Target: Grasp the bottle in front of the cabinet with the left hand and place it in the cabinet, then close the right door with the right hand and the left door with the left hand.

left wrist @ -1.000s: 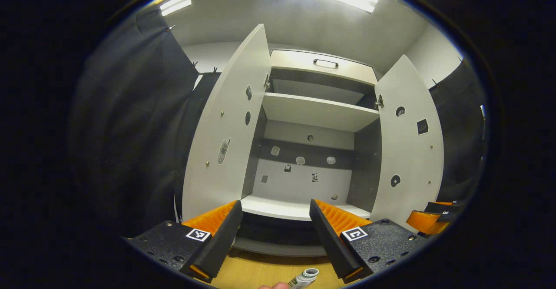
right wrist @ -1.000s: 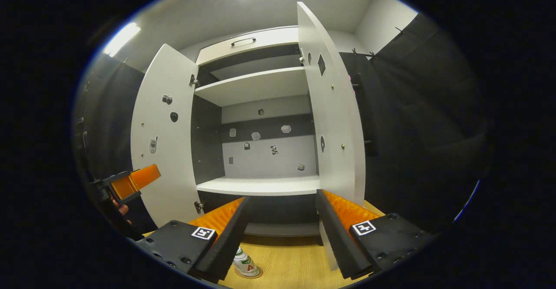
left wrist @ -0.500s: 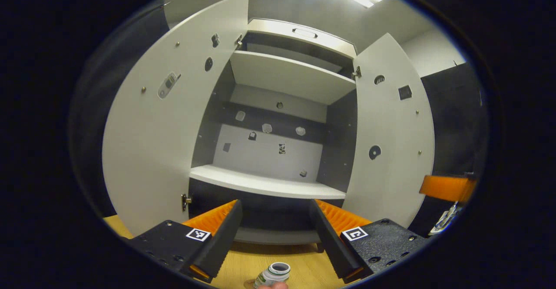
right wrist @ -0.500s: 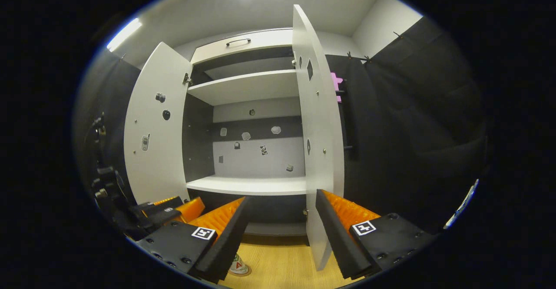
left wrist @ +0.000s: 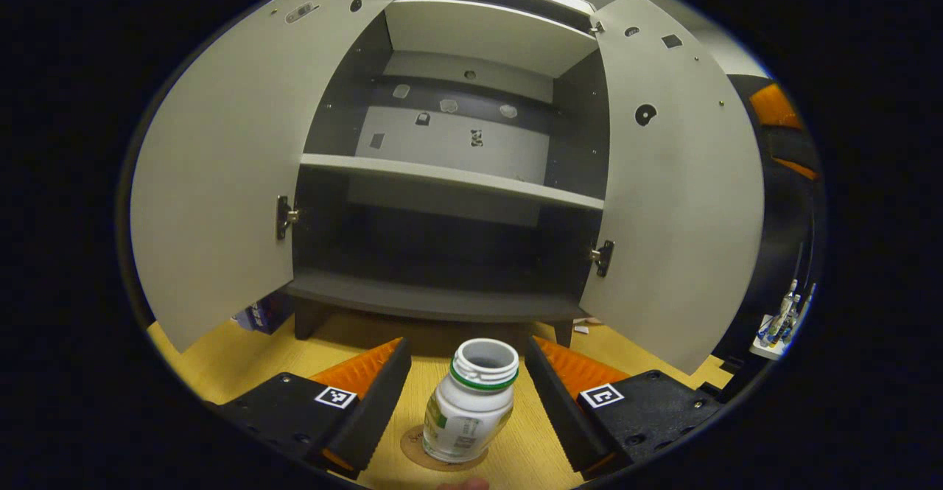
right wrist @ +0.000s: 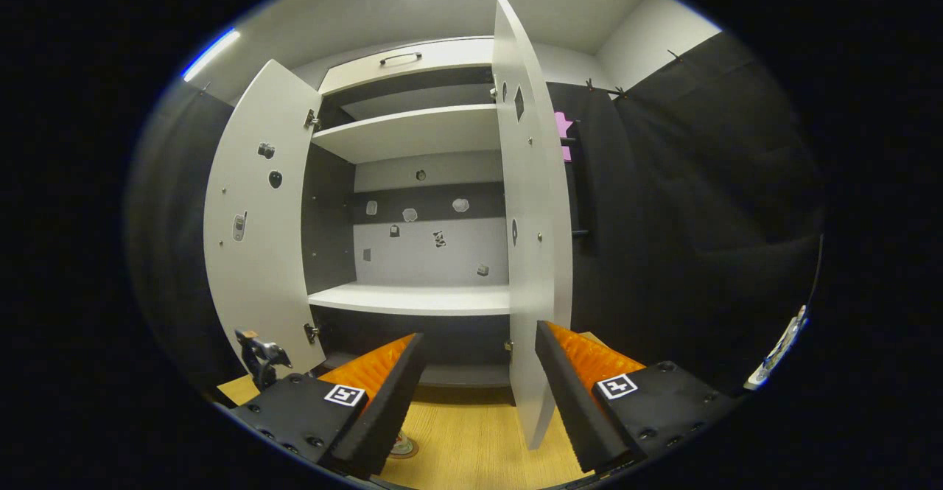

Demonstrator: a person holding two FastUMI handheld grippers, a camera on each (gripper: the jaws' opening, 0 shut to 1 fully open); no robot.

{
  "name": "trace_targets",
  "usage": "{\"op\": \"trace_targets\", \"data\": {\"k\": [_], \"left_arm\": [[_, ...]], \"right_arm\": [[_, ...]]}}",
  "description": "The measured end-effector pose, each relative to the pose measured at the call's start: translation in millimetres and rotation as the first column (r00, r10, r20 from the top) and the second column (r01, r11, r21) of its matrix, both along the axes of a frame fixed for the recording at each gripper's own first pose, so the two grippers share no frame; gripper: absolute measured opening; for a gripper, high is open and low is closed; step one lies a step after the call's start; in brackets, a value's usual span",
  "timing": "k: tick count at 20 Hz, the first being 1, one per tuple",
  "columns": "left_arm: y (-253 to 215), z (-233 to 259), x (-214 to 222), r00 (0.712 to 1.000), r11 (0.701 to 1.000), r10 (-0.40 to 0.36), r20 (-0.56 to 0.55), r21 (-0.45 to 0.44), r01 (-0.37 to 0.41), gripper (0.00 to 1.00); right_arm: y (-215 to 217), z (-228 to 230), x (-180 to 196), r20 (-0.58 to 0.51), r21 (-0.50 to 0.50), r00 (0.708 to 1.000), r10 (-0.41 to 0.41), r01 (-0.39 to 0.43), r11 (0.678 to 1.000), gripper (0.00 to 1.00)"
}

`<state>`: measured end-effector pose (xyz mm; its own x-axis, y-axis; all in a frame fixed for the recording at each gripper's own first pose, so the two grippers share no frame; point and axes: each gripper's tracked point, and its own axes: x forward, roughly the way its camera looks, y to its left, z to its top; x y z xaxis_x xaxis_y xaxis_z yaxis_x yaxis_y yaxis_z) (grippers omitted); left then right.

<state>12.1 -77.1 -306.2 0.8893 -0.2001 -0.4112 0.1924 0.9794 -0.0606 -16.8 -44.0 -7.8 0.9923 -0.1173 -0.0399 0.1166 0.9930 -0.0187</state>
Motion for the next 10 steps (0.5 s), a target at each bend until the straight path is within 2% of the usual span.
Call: {"op": "trace_targets", "data": {"k": [7, 10], "left_arm": [[5.4, -63.2, -36.8, 0.993, 0.999, -0.023, -0.116, 0.043, 0.028, 0.95], [1.3, -65.8, -41.8, 0.991, 0.999, -0.037, -0.129, -0.002, 0.037, 0.94]], "right_arm": [[4.4, -4.7, -1.2, -0.011, -0.003, 1.000, 0.009, -0.009, 1.000, 0.98], [7.4, -7.0, -2.0, -0.018, 0.000, 1.000, 0.014, -0.014, 1.000, 0.98]]}}
